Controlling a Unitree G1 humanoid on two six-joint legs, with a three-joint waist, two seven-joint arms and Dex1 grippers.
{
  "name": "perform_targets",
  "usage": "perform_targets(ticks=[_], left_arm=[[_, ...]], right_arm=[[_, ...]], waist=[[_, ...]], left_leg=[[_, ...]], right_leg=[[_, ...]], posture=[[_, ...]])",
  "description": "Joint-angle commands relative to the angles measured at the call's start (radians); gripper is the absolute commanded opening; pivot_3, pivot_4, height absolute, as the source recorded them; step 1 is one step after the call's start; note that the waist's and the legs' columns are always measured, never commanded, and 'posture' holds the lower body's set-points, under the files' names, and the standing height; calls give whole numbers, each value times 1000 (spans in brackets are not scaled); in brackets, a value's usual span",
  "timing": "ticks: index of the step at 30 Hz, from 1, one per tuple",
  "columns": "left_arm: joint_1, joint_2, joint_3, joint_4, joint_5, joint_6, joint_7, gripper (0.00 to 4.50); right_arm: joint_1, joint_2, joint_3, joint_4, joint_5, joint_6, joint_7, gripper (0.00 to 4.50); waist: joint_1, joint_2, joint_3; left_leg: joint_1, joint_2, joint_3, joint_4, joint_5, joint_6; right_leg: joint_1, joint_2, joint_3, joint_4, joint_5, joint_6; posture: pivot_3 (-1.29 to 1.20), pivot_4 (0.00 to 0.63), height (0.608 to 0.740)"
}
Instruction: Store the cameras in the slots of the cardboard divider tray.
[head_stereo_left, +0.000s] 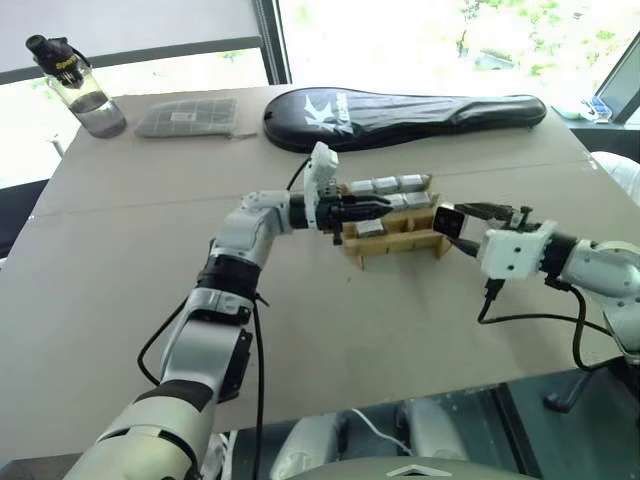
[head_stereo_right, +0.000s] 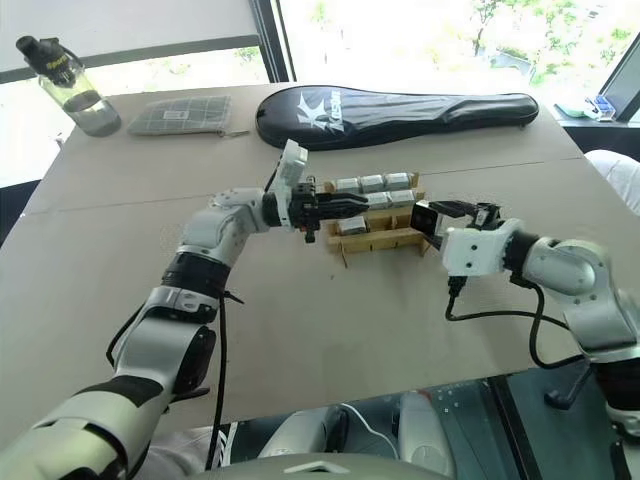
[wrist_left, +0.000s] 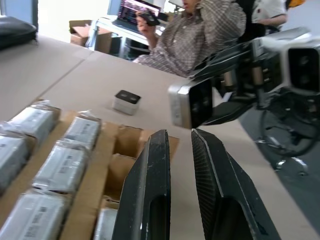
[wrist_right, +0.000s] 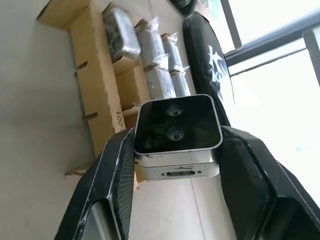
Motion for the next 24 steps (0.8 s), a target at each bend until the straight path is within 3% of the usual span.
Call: perform_targets(ticks=[1,3,7,24], left_arm=[[1,17,8,-97,-39,43,-50,1259],[4,11,14,-116,-41,48,-38,1947],[-7,2,25,-103,-41,69,-8,3730],[-25,4,27,-100,-49,97,-23,3730]], right_arm=[[-72,13,20,39,-58,-130,-45,1884],[-101,30,34,59,-74,-162,-57,1884],[-171,61,55,90,-111,-237,-92,1884],[-236,101,117,113,-108,-377,-93,1884]], waist=[[-1,0,0],[-2,0,0],[0,0,0],[-3,0,0]], left_leg=[[0,0,0,0,0,0],[0,0,1,0,0,0],[0,0,0,0,0,0],[0,0,0,1,0,0]], right_leg=[[0,0,0,0,0,0],[0,0,0,0,0,0],[0,0,0,0,0,0],[-1,1,0,0,0,0]], posture=[[0,150,740],[0,150,740],[0,150,740],[0,150,740]])
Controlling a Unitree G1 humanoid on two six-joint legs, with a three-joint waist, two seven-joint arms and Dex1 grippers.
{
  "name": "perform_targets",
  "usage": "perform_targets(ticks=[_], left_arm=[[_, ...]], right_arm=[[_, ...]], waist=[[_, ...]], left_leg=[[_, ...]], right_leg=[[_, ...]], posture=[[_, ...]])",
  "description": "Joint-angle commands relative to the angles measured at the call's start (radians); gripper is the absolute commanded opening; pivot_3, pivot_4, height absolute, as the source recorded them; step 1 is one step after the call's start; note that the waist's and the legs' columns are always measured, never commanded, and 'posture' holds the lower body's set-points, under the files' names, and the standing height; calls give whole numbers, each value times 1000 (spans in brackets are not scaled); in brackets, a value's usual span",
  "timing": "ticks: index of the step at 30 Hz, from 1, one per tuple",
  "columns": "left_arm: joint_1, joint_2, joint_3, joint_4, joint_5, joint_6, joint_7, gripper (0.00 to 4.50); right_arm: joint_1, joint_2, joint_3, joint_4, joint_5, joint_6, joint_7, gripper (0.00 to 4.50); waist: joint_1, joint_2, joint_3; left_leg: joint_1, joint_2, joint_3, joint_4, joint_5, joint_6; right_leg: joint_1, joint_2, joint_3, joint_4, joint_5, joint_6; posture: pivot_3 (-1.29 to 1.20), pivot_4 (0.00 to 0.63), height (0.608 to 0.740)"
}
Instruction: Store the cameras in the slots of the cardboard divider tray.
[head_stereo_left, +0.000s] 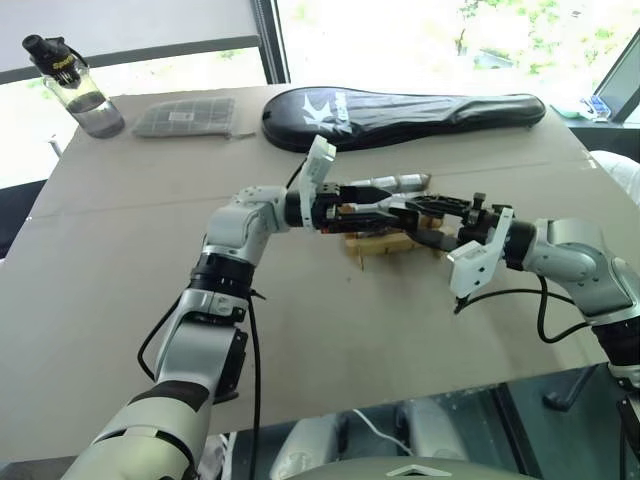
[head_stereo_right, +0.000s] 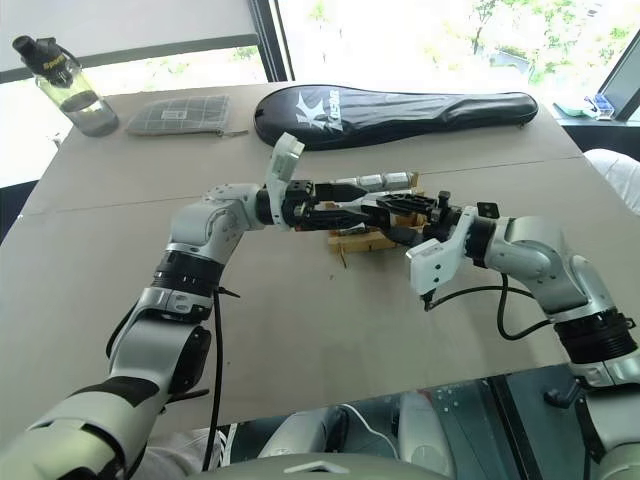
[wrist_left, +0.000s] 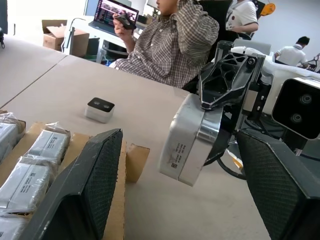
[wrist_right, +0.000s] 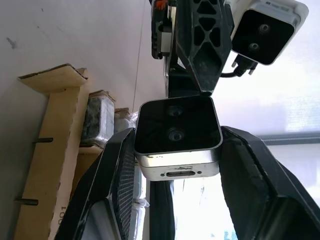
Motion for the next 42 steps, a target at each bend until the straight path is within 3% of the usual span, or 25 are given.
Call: perform_targets(ticks=[1,4,6,9,10,12,22,23,25,27,28,33,37,42], left_arm=[[-29,1,20,-16,-19,4,-14,3730],[-26,3,17,-24,-21,13,-23,3730],[-23,4,16,-29,-21,18,-27,3232],[-20,7,16,-31,-20,24,-33,2131],[-20,8,17,-31,-19,24,-35,1523],[-20,9,16,-31,-17,24,-39,750],[-25,14,10,-21,-8,14,-49,725],[-26,14,10,-18,-6,11,-49,725],[-27,13,9,-13,-1,5,-48,725],[-28,12,8,-6,7,-12,-44,725],[-29,11,8,1,14,-27,-38,725],[-40,0,-18,74,109,-188,5,725],[-64,-31,-12,165,166,-345,33,725],[-83,-55,-19,289,224,-513,39,725]], right_arm=[[-24,5,-3,-21,24,-15,-1,1884],[-28,7,1,-19,25,-15,-1,1884],[-32,10,5,-18,26,-14,-2,1884],[-37,14,8,-15,25,-15,-2,1884],[-38,15,9,-14,25,-16,-3,1884],[-40,17,10,-12,27,-16,-2,1884],[-34,22,20,-28,62,2,26,1884],[-30,21,20,-35,72,12,35,2673],[-22,22,20,-49,95,31,49,3215],[-9,25,13,-58,119,58,57,4219],[4,19,9,-64,140,91,73,4470],[191,-43,-88,-217,444,508,175,4470],[435,-87,-254,-383,714,826,174,4470],[752,-75,-470,-517,893,987,171,4470]], waist=[[0,0,0],[0,0,0],[0,0,0],[-1,0,0],[-1,0,0],[-1,0,0],[-1,0,0],[-1,0,0],[-2,0,0],[-2,0,0],[-1,0,0],[11,0,0],[14,0,0],[23,0,0]], left_leg=[[0,0,0,0,0,0],[0,0,0,0,0,0],[0,0,0,0,0,0],[0,0,0,0,0,0],[0,0,0,0,0,0],[0,0,0,0,0,0],[0,0,0,0,0,0],[0,0,0,0,0,0],[0,0,0,0,0,0],[0,0,0,0,0,0],[0,0,0,0,0,0],[-2,0,-4,2,0,0],[-3,-1,-5,1,0,0],[-2,-1,-6,-1,0,0]], right_leg=[[0,0,0,0,0,0],[0,0,0,0,0,0],[0,0,0,0,0,0],[0,0,0,0,0,0],[0,0,0,0,0,0],[0,0,0,0,0,0],[-1,0,0,0,0,0],[-1,0,0,0,0,0],[-1,0,0,0,0,0],[-1,0,0,0,0,0],[-1,0,1,0,0,0],[0,-1,0,-1,0,0],[0,-1,0,-1,0,0],[2,-2,-1,0,0,0]], posture=[[0,150,740],[0,150,740],[0,150,740],[0,150,740],[0,150,740],[0,150,740],[0,150,740],[0,150,740],[0,150,740],[0,150,740],[0,150,740],[0,150,740],[0,150,740],[0,150,740]])
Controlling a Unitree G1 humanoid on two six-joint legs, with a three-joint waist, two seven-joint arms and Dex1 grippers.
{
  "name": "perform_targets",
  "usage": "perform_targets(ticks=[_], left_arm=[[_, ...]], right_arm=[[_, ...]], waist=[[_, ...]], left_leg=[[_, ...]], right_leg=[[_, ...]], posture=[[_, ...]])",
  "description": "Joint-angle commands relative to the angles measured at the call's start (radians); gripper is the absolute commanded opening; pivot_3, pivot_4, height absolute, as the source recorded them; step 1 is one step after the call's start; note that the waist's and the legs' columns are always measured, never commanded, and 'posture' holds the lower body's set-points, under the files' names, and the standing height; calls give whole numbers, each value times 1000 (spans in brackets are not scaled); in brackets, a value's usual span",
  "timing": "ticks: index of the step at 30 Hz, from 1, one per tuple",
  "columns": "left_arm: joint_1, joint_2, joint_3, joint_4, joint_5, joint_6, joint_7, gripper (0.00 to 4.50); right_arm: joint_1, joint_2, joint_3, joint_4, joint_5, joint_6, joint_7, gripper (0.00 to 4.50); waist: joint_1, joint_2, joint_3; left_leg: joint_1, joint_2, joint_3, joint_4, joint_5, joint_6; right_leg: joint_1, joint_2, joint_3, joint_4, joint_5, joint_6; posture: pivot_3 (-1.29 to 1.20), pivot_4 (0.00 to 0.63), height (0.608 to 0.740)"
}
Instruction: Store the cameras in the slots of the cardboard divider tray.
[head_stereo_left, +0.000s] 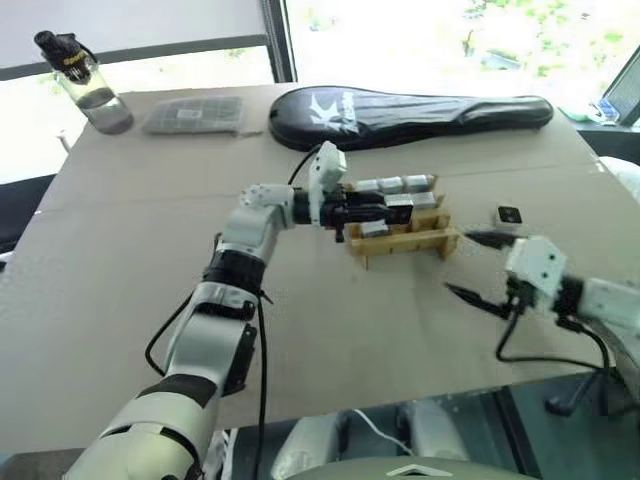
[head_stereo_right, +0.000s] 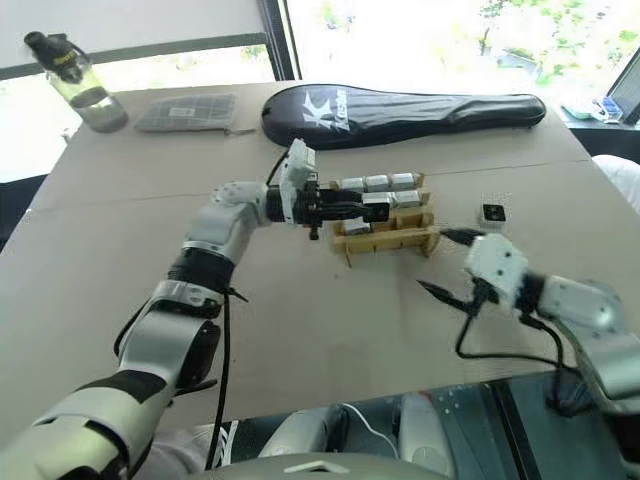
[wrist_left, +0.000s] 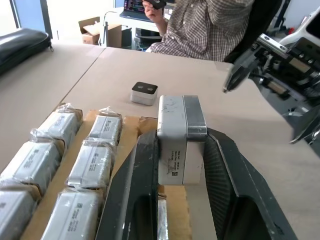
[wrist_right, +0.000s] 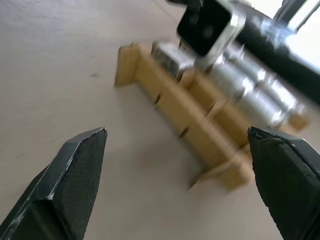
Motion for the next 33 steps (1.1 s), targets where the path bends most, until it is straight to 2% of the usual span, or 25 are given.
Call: perform_targets(ticks=[1,4,7,16,28,33], left_arm=[[-29,-9,3,72,44,-140,9,725],[-51,-21,-9,187,104,-263,42,725],[-74,-47,7,279,123,-358,75,725],[-107,-119,25,394,139,-448,69,725],[-92,-137,2,466,245,-516,140,725],[-90,-135,6,472,250,-494,114,725]], right_arm=[[131,33,-152,-98,103,38,-2,4470],[287,121,-285,-141,227,42,11,4470],[331,144,-333,-156,280,44,47,4470],[368,156,-368,-165,287,48,66,4470],[388,163,-393,-177,283,52,47,4470],[388,162,-398,-181,286,55,47,4470]], waist=[[-3,0,0],[5,0,0],[8,-2,-1],[11,-2,-1],[10,-2,-2],[11,-2,-2]], left_leg=[[1,0,1,0,0,0],[3,0,1,0,0,0],[3,0,1,0,0,0],[3,-1,1,1,-1,1],[3,-1,1,1,-1,2],[4,-1,2,1,-1,2]], right_leg=[[1,0,1,0,0,0],[2,0,2,0,0,1],[4,0,1,0,1,1],[4,0,2,0,2,3],[4,0,2,0,2,3],[4,0,2,0,2,3]], posture=[[0,150,740],[0,150,740],[0,150,740],[0,150,740],[0,150,740],[0,150,740]])
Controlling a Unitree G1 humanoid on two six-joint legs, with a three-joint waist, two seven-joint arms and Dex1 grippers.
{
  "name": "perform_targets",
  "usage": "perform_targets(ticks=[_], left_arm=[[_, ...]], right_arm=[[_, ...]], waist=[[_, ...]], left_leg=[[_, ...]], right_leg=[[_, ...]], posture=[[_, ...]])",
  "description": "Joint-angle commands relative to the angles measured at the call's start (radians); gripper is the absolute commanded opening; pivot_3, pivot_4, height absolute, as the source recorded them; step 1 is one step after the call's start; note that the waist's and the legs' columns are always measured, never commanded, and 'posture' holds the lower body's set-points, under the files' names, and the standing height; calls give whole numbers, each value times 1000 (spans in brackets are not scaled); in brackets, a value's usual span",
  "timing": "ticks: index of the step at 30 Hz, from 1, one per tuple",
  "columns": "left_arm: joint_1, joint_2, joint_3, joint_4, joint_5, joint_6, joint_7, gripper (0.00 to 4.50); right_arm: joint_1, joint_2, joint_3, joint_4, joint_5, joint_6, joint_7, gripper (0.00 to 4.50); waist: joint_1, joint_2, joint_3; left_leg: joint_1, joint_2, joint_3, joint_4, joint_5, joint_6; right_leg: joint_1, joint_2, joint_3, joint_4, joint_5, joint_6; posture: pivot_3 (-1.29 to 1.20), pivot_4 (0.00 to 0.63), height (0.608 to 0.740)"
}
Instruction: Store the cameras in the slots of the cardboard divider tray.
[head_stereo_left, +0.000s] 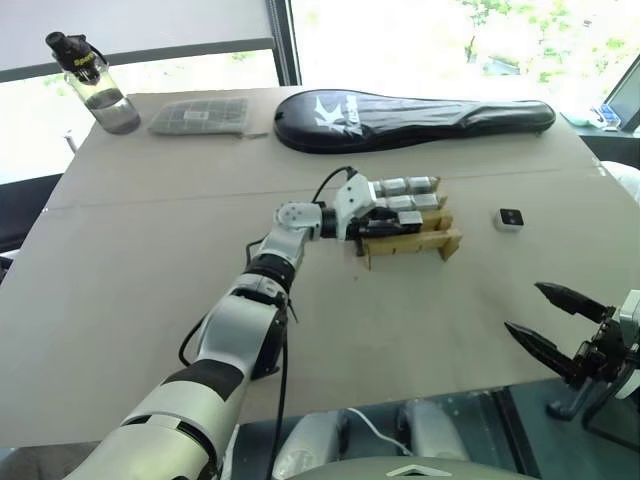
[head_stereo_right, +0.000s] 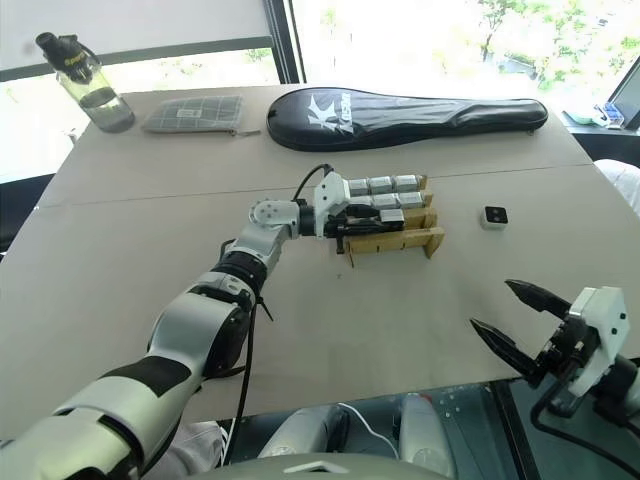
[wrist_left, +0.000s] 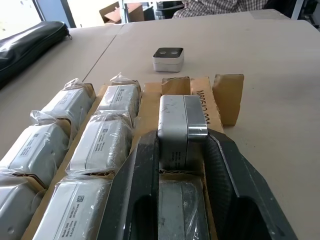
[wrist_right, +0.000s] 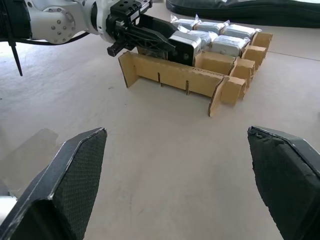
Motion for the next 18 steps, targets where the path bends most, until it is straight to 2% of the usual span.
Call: perform_targets(ticks=[1,3,7,11,15,18], left_arm=[[5,3,-3,10,13,8,-18,725],[3,7,-6,12,19,33,-21,725],[-3,3,9,-4,3,30,-20,2679],[-18,4,31,-21,-13,23,-26,4391],[-18,37,68,-135,-78,61,-80,4454],[47,84,74,-360,-153,199,-150,4454]], right_arm=[[0,3,-36,-35,23,1,0,4470],[-1,2,-39,-34,23,8,-7,4470],[-3,0,-40,-33,20,14,-6,4500],[-11,-4,-36,-31,11,21,-5,4500],[-58,-16,-25,-18,-16,43,-49,4500],[-150,-34,9,19,-94,86,-150,4500]], waist=[[0,0,0],[0,0,0],[0,0,-1],[0,0,-1],[-2,0,-1],[-11,0,-1]], left_leg=[[0,0,0,0,0,0],[0,0,0,0,0,0],[0,0,0,0,0,0],[0,0,0,0,0,0],[0,0,0,0,0,0],[0,0,0,0,0,0]], right_leg=[[0,0,0,0,0,0],[0,0,0,0,0,0],[0,0,0,0,0,0],[0,0,0,0,0,0],[0,0,0,0,0,0],[-1,0,1,1,0,0]], posture=[[0,150,740],[0,150,740],[0,150,740],[0,150,740],[0,150,740],[0,150,740]])
